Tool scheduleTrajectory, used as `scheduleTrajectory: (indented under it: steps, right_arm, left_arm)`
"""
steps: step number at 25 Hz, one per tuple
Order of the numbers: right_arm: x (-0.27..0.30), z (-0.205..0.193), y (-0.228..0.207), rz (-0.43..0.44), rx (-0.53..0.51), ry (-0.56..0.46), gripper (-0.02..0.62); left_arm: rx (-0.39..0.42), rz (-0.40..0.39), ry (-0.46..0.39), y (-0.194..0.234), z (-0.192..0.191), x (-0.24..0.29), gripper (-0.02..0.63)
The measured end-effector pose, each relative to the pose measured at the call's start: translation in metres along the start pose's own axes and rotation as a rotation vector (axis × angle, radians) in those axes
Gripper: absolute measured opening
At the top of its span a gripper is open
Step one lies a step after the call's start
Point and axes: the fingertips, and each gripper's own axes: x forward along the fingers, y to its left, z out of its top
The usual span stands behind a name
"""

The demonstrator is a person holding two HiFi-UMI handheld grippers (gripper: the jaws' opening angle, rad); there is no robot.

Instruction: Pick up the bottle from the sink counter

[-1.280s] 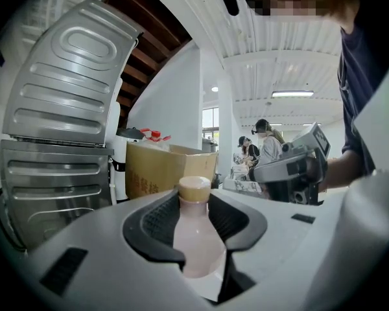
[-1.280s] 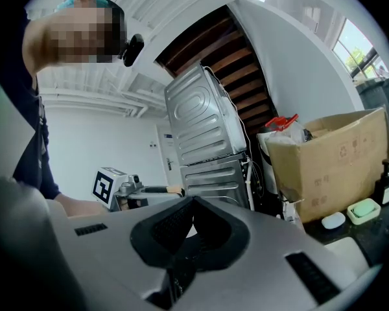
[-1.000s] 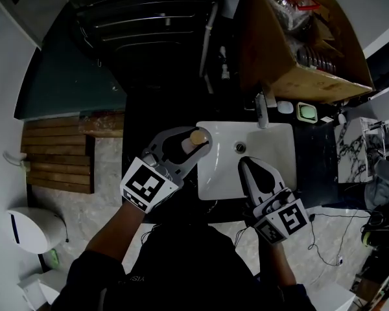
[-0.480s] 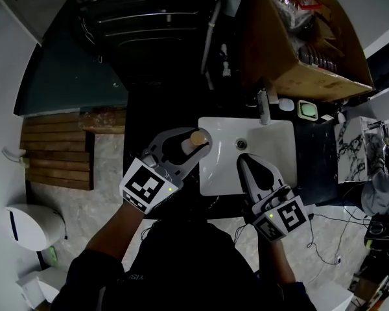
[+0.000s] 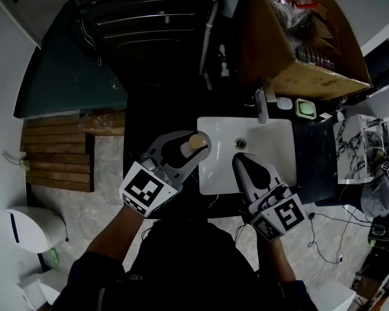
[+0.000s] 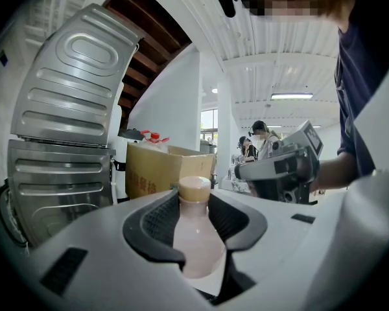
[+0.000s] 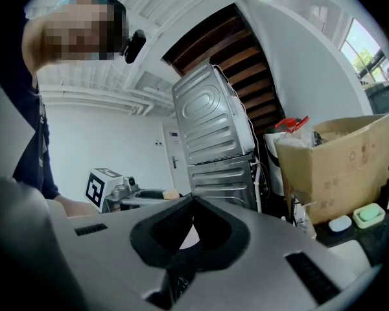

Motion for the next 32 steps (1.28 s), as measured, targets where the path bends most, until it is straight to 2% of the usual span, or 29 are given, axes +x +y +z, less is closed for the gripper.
scheduleTrajectory:
  steps: [19,22,32]
  right_arm:
    - [-0.002,-0.004,-0.007,0.001,0.006,0.017,0.02]
    - [0.0,0.001,-0.006,0.015,0.028,-0.005,0.02]
    - [-0.002,-0.006,-0.014,0.013,0.012,0.024,0.02]
  left_arm:
    - [-0.001,-0.008,0.007,-0.003,0.001,0.006,0.141]
    - [-0.002,-0.006,0.007,-0.004,0.001,0.008,0.141]
    - [0.002,0.0,0.009,-0.003,0.001,0.014,0.141]
